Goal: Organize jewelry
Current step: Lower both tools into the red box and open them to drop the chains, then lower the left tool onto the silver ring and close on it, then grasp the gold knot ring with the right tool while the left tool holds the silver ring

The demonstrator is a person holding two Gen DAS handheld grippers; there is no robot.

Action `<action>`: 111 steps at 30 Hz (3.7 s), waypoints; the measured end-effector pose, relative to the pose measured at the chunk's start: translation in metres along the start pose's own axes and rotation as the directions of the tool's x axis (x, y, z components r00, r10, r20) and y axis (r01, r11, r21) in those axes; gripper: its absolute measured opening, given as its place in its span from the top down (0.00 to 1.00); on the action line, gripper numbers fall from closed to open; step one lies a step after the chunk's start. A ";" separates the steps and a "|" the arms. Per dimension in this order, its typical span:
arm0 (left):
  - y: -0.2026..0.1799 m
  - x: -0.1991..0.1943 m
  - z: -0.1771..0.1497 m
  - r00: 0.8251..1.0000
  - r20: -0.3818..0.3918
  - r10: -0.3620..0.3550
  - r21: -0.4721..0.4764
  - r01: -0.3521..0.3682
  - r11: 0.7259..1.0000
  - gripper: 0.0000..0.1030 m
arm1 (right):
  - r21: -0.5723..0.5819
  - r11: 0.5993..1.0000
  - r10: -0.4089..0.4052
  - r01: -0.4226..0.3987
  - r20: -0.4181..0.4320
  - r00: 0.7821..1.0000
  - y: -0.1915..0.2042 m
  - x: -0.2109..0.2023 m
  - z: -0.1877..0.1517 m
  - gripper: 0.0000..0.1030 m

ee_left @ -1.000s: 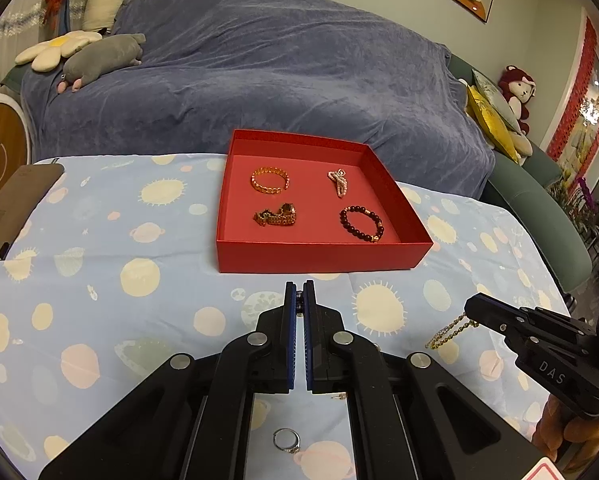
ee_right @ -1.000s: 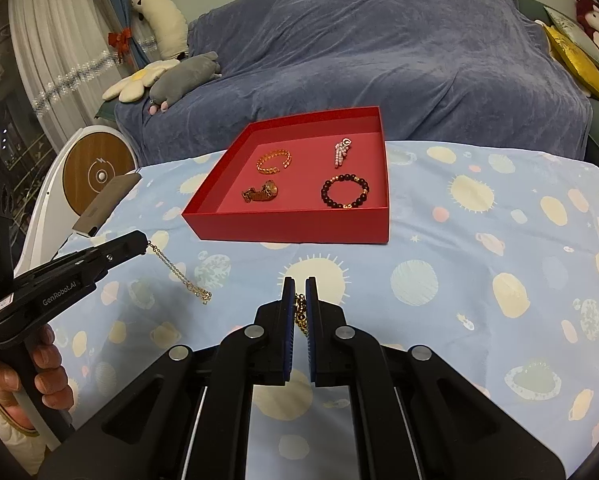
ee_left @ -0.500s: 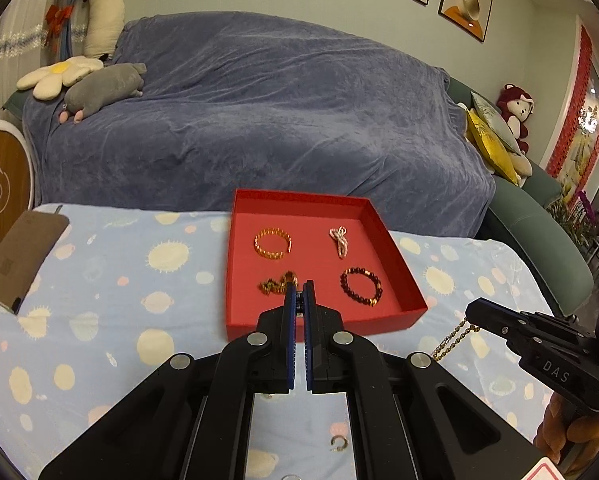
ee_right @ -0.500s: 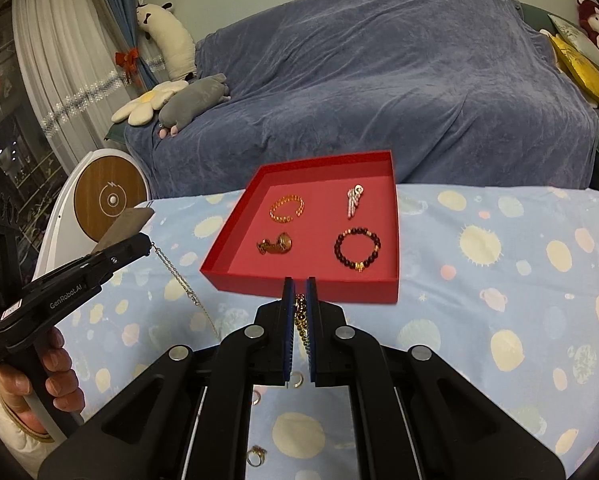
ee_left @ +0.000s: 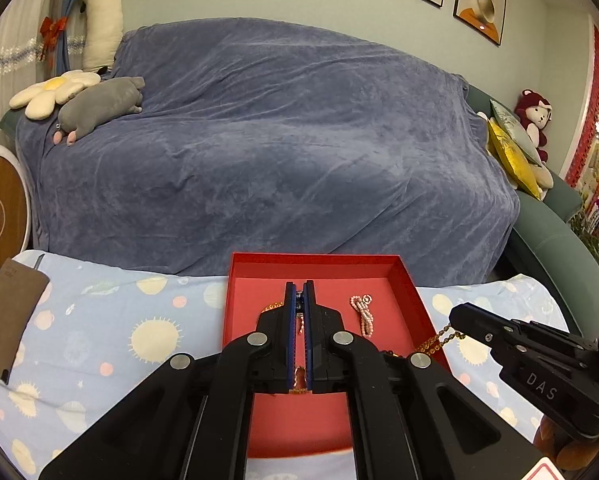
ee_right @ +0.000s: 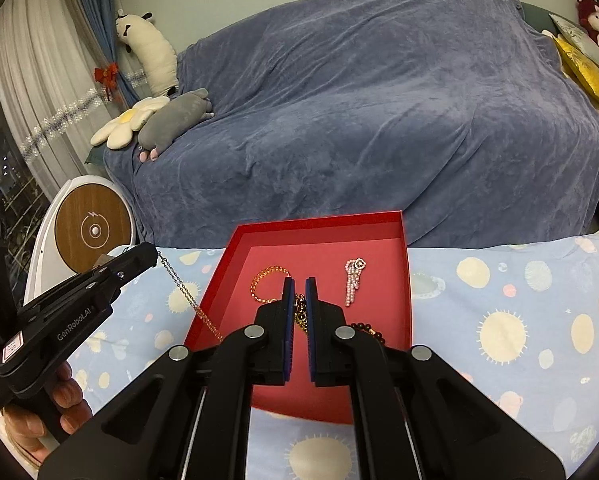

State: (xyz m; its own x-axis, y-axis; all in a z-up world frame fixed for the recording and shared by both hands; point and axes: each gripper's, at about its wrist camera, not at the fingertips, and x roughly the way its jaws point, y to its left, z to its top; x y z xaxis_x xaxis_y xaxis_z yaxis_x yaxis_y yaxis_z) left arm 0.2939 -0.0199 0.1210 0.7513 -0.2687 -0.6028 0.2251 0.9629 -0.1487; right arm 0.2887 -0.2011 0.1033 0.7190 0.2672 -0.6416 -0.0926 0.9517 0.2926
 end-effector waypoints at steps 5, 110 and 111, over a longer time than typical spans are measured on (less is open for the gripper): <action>0.002 0.030 0.006 1.000 -0.014 0.014 -0.003 -0.014 1.000 0.98 | 0.001 1.000 -0.007 0.007 -0.039 0.999 -0.003 0.038 0.000 0.96; 0.011 -0.084 -0.245 0.959 -0.276 0.069 0.057 -0.055 0.997 0.83 | -0.211 0.976 -0.012 -0.044 -0.253 0.967 0.053 -0.060 -0.256 0.88; 0.010 -0.084 -0.245 0.959 -0.276 0.068 0.056 -0.054 0.997 0.83 | -0.211 0.977 -0.012 -0.043 -0.252 0.968 0.054 -0.060 -0.256 0.88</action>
State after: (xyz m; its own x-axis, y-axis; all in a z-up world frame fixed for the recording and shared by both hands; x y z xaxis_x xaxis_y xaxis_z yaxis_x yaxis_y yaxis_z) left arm 0.0809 0.0185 -0.0220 0.5640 -0.1859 -0.8046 0.2184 0.9732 -0.0718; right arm 0.0645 -0.1274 -0.0241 0.5235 0.2856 -0.8028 -0.2664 0.9498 0.1642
